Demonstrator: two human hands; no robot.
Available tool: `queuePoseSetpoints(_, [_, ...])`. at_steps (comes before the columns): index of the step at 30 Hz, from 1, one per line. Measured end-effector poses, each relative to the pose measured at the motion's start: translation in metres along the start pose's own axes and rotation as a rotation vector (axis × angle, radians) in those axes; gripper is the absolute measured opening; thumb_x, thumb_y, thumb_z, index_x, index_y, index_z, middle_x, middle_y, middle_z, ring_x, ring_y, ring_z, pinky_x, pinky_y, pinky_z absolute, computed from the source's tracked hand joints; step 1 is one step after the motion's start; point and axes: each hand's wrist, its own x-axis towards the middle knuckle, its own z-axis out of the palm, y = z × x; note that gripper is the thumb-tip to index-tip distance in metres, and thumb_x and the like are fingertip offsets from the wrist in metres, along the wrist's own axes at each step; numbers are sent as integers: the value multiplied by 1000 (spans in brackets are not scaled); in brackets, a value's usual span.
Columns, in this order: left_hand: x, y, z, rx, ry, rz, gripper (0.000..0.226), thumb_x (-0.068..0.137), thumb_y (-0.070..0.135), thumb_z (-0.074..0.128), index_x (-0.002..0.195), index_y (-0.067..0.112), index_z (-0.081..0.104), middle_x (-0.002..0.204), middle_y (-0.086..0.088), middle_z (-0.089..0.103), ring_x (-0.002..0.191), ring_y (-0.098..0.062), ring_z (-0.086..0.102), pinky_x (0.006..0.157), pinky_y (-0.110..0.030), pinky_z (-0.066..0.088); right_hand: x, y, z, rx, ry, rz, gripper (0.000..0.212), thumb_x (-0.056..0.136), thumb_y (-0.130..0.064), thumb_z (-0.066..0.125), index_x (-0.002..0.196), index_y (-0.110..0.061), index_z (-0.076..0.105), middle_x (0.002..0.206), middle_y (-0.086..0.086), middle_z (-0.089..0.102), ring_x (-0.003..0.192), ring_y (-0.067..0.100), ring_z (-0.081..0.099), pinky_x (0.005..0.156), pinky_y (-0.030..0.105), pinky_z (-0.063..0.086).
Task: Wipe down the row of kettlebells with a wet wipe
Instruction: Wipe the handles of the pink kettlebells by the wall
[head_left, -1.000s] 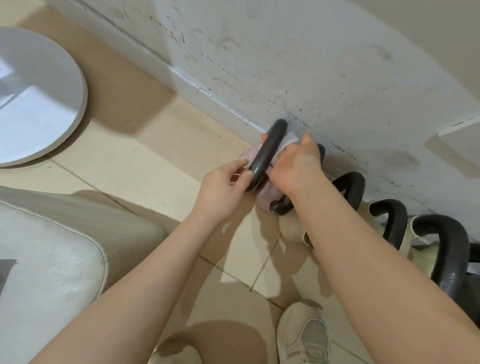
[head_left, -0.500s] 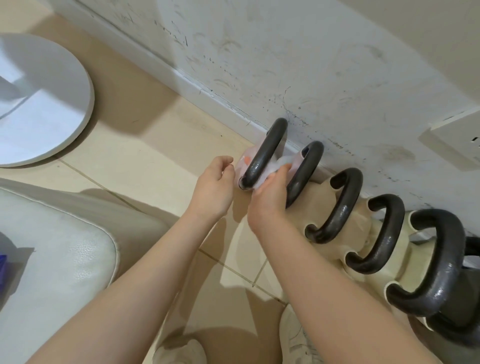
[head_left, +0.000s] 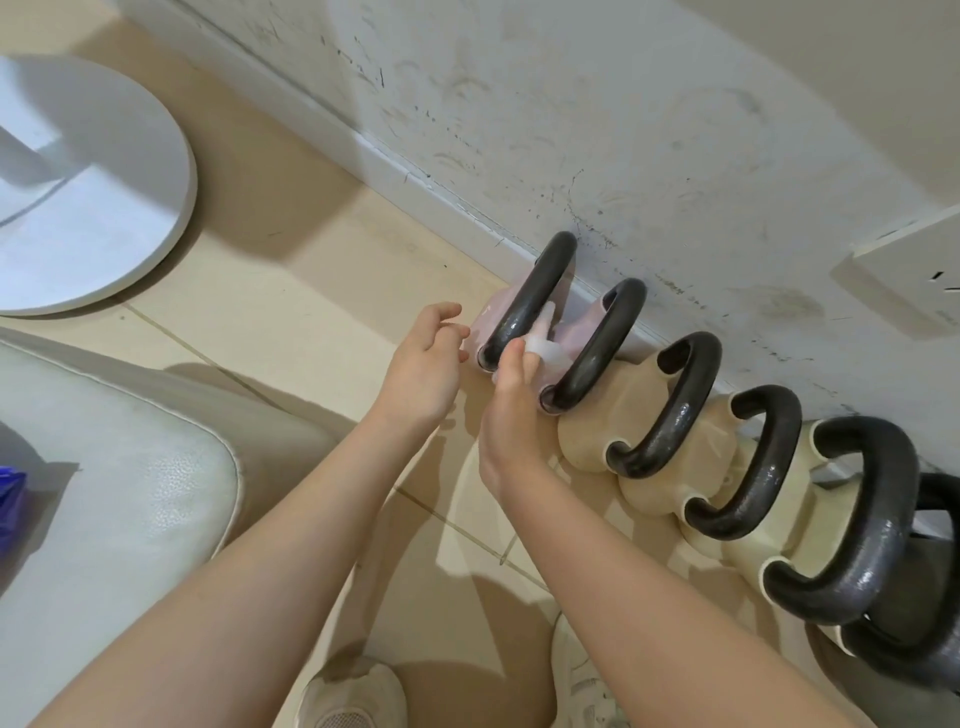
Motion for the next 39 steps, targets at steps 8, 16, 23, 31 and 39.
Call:
queuePoseSetpoints(8, [0,5,-3,-160,15,-38,33,98,24,29,125,18,47,113,-2,57,87,-9,57,74,-24,46,17,38,-9,-1159,110,-523,53,96,-43,29,115,-4,58,147,35,22,136,44,26,110,44,27])
queuePoseSetpoints(16, [6,1,-7,-62,121,-38,29,95,24,32,105,18,59,110,1,58,109,-21,54,102,-40,41,45,26,-30,-1960,-99,-1089,48,89,-34,38,113,-1,65,124,11,63,128,26,48,115,45,6])
queuePoseSetpoints(23, [1,0,-14,-55,124,-67,29,95,28,30,95,20,59,112,-1,60,96,-17,58,92,-38,46,66,12,-37,-1828,-135,-1240,20,88,-20,52,81,-4,61,87,16,63,104,36,55,105,50,32])
queuePoseSetpoints(31, [1,-4,-12,-70,177,31,26,95,21,34,99,18,59,99,1,63,85,-12,58,85,-32,45,70,-14,-34,-1571,-197,-991,38,91,-21,30,75,-5,61,80,13,64,105,33,61,104,45,37])
queuePoseSetpoints(39, [-11,-9,34,202,9,177,11,90,17,53,88,16,63,84,1,65,78,-15,58,70,-15,42,44,-88,-79,-429,268,-230,36,100,-30,35,91,-5,60,87,5,59,82,16,53,75,29,41])
